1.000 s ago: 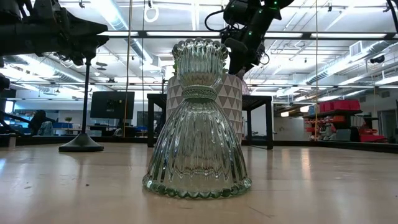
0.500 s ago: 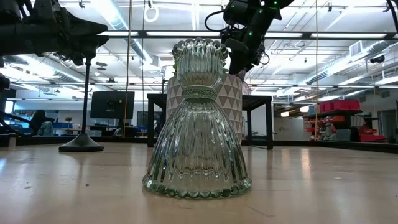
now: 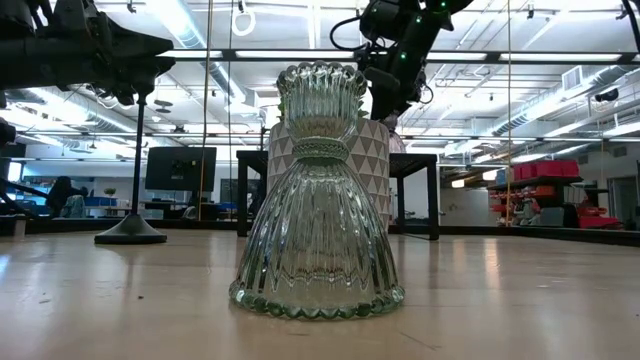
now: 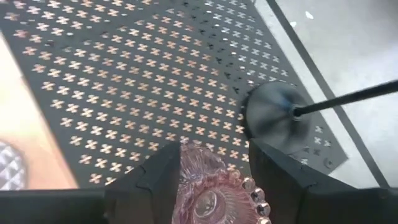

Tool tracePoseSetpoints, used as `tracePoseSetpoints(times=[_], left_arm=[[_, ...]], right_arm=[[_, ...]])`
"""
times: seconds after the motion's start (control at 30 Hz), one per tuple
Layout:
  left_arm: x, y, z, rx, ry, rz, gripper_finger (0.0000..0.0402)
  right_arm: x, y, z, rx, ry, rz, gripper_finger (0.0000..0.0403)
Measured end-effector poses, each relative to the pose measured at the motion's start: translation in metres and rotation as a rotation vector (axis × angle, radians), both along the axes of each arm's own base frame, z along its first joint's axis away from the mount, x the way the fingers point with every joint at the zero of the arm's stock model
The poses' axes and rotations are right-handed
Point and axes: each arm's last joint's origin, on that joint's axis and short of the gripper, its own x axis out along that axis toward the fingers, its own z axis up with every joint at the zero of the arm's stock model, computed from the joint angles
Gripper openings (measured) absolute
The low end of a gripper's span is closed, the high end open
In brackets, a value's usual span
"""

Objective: Pick & Place candle stick holders
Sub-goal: Put the pink glass candle holder on the shelf aligned with the black candle holder, then put the bottom black candle holder on the shelf

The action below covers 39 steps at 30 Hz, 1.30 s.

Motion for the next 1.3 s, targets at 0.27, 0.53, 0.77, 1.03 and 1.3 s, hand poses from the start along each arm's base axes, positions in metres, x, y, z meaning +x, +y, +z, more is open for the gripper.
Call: tracePoseSetpoints(times=[0.27,0.53,0.77,1.03,1.3], left_arm=[[0.000,0.000,0.000,0.000,0.000,0.000,0.0190],[0.000,0.000,0.000,0.000,0.000,0.000,0.0190],[0.000,0.000,0.000,0.000,0.000,0.000,0.0190],[0.000,0.000,0.000,0.000,0.000,0.000,0.0190],[0.000,0.000,0.000,-0.001,-0.001,-0.001,0.0190]], right_arm=[[0.001,0.000,0.000,-0.004,-0.003,0.003,0.0244],[0.001,0.001,0.000,-0.020,0.004,0.026,0.0277],[0.003,0.002,0.001,-0.028,0.002,0.041,0.0283],[0.000,0.005,0.008,-0.062,-0.008,0.029,0.0279],[-0.013,0.025,0.037,-0.088,-0.109,0.023,0.0279]])
